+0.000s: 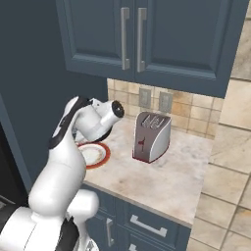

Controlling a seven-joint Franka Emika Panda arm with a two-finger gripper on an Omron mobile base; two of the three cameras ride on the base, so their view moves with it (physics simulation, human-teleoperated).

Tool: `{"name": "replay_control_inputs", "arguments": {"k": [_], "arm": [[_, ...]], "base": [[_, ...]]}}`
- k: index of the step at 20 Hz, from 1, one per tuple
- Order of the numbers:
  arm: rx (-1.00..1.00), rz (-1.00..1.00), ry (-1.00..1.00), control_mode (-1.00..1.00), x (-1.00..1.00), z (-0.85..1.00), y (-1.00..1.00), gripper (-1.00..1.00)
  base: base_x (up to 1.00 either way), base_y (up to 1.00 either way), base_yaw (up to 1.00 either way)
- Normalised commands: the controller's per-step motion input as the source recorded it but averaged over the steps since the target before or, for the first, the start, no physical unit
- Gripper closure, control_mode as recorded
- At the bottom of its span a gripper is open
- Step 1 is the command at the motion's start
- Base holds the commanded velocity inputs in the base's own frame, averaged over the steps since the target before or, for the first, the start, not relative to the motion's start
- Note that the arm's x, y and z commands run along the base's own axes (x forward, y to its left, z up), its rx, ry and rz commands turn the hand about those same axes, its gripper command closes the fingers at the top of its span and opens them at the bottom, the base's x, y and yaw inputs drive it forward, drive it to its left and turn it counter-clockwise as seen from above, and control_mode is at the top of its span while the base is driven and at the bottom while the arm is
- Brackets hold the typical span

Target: Take the baked cake out of the oven and place it on the plate for cooling. Then close the oven door.

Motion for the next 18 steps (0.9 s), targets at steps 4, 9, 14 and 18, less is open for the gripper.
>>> {"name": "replay_control_inputs", "arguments": {"k": [4,9,14,18], "arm": [[-0.09,0.26,0.02,-1.0,0.26,-0.64,0.0,1.0],[-0.14,0.18,0.0,-1.0,0.04,-0.76,0.03,1.0],[-0.06,0.05,0.02,-1.0,0.0,-0.52,0.13,1.0],[-0.05,0.0,0.05,-1.0,0.15,-0.49,0.12,1.0]], "base": [[0.0,0.0,0.0],[0.0,0.0,0.0],[0.0,0.0,0.0],[0.0,0.0,0.0]]}}
